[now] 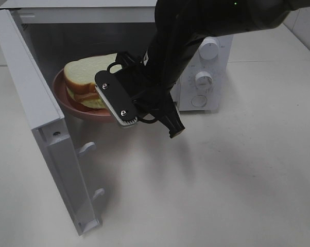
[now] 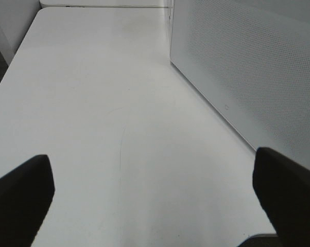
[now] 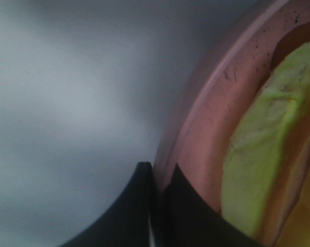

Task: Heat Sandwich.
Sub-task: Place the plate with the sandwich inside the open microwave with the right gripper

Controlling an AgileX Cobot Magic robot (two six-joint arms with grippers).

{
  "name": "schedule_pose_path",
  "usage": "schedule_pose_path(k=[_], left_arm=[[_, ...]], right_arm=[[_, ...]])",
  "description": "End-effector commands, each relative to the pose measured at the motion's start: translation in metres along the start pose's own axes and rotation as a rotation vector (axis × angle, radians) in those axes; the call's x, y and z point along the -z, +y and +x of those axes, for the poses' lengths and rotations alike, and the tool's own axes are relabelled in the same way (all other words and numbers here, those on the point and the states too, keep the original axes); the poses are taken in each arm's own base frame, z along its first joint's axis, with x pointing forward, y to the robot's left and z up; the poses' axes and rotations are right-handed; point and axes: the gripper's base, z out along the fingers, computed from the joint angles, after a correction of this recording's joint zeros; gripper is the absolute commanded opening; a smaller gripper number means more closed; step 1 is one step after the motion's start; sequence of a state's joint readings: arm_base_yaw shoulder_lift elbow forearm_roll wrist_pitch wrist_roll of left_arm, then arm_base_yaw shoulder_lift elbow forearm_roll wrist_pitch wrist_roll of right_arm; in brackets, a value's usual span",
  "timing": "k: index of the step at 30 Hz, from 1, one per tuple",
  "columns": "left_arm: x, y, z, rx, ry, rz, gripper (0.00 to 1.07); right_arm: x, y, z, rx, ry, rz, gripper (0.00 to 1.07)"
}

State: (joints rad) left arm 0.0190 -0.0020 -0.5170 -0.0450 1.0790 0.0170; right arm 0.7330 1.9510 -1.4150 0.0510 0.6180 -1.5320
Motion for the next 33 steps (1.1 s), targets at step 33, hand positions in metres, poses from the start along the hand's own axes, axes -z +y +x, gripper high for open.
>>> schedule_pose_path(k=[33], left_arm=[[0.0, 0.0, 0.0, 0.002, -0.007, 0.006, 1.0]], right_arm=[[-0.027, -0.08, 0.001, -0.149, 0.083, 0.055, 0.0]])
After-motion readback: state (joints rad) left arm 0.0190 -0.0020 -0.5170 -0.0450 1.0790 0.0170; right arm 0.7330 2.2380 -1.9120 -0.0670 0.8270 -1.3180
